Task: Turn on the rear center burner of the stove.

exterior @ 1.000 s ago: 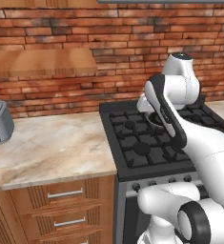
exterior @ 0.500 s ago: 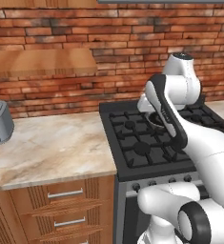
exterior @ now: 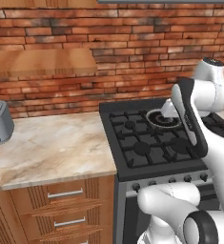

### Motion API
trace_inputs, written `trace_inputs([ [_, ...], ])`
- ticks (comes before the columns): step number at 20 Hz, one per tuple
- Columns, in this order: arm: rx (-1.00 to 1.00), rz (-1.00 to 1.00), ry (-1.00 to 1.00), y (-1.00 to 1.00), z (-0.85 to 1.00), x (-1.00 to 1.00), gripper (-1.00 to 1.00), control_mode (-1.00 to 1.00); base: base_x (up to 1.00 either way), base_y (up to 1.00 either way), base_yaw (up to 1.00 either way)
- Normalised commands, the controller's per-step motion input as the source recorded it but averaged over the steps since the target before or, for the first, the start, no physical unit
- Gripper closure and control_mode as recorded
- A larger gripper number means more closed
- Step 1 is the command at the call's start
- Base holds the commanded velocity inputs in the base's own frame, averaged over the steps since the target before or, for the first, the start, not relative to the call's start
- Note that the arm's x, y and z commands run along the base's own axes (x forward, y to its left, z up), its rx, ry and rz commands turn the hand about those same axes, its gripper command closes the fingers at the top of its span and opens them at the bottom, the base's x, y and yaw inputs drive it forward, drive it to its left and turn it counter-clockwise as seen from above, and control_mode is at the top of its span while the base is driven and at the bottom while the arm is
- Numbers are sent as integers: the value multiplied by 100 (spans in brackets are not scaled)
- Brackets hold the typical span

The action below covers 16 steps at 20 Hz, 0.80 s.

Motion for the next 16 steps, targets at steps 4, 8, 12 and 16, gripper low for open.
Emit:
trace_inputs([
  [4, 10, 0, 0, -100, -27, -12, -100, -100, 0, 0, 0],
  [8, 2, 0, -2, -100, -69, 0, -100, -100, 0, 0, 0],
  [12, 0, 5, -29, -100, -100, -5, -100, -100, 0, 0, 0],
  [16, -2, 18, -55, -100, -100, -16, -100, -100, 0, 0, 0],
])
